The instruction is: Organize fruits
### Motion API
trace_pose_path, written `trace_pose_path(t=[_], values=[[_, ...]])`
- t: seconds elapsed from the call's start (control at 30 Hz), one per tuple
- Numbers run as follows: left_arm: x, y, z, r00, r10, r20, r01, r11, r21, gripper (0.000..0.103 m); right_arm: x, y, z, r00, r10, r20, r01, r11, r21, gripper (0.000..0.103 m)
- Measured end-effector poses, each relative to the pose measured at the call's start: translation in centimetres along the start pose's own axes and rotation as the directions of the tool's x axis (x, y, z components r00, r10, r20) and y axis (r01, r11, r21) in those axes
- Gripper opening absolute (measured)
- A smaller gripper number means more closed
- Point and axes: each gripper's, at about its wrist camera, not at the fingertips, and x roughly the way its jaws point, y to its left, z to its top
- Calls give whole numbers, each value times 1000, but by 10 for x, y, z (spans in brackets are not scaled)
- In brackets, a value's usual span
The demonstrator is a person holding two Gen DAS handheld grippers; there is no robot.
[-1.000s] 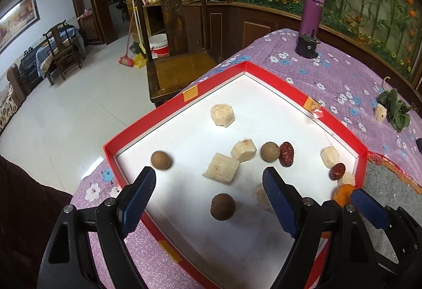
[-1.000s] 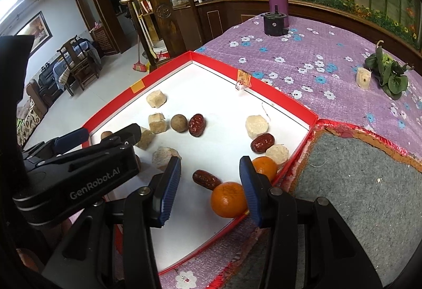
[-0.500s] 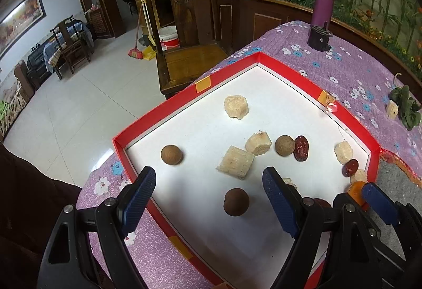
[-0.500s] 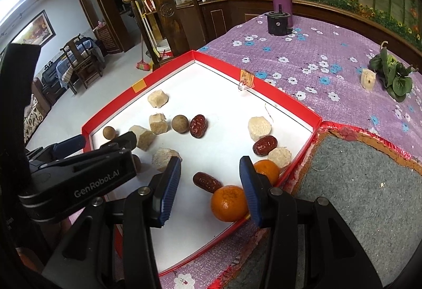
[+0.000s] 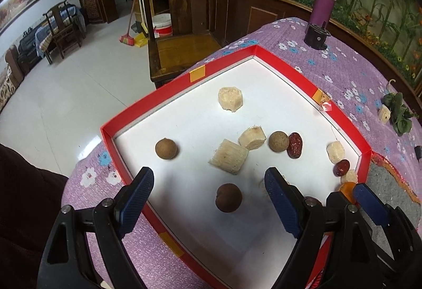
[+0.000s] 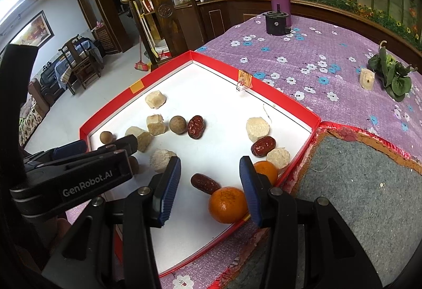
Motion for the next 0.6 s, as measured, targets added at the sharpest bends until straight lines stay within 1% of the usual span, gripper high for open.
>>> trace_pose_path(t=[0.1, 0.2, 0.3, 0.6], values=[[6, 3, 0, 999, -10, -38, 9, 1000, -20, 85, 0, 0, 0, 1000, -1, 0, 1, 1000, 1, 48], [8, 2, 0, 999, 9, -40, -9, 1000, -17, 81, 1, -1, 1, 1000, 1, -1, -1, 1000, 3, 48], [9, 2, 2, 999, 6, -48, -7, 1000, -25, 81, 0, 0, 0, 1000, -4, 4, 4, 1000, 0, 48], [8, 0, 1, 999, -2, -54, 3, 1000, 4, 81, 3, 1, 0, 1000, -6, 6, 6, 1000, 2, 48]])
